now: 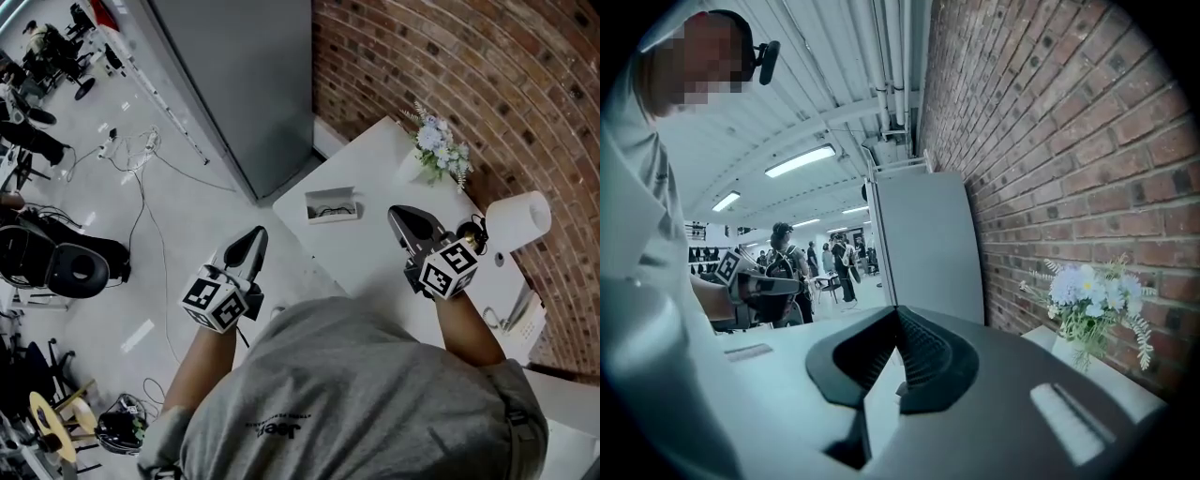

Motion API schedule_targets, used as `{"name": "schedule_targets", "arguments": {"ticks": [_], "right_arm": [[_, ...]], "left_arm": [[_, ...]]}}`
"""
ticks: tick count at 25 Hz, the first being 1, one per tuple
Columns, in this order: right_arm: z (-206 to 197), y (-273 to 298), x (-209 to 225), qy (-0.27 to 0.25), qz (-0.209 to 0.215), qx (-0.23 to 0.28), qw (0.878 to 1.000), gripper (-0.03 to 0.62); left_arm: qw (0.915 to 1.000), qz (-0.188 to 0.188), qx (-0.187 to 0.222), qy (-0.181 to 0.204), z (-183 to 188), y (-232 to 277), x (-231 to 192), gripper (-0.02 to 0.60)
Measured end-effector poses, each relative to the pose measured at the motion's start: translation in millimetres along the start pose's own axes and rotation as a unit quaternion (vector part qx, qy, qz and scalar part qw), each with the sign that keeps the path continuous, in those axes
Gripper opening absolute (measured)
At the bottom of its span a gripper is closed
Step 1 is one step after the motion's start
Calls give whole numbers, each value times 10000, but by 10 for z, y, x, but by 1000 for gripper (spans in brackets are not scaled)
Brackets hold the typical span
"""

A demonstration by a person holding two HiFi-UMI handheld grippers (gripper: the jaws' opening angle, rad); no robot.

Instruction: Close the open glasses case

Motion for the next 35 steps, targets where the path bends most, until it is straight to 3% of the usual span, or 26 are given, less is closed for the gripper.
{"name": "schedule_targets", "arguments": {"ticks": [2, 6, 11, 19, 26, 35], "right_arm": [[9, 29, -15, -64, 123, -34, 9999, 46], [-16, 138, -100, -512, 601, -268, 9965, 259], [-223, 376, -70, -1330, 1075, -815, 9819, 361], [-669, 952, 44, -2268, 1786, -1642, 9433, 437], [-1136, 1495, 172, -2673, 2172, -2177, 9132, 466], [-1898, 2017, 316, -3434, 2612, -2891, 8546, 479]], "left_arm": [[10000, 16, 8, -9, -7, 8, -8, -3], [10000, 34, -4, -23, -30, 17, -24, -3], [9999, 82, -67, -69, -83, 45, -86, -3], [9993, 117, -325, -124, -232, 223, -330, -3], [9986, 160, -504, -87, -380, 511, -696, -3], [9963, 219, -766, -314, -660, 881, -1164, -3]]}}
Point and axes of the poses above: the fingertips, and each gripper's own axes: y forward along the fingers, x to its right, z out of its top, the point moved 6 cm from there along -y, backward along the fingers, and after that the axes turned 12 degrees about -y, right-handed, at the moved point
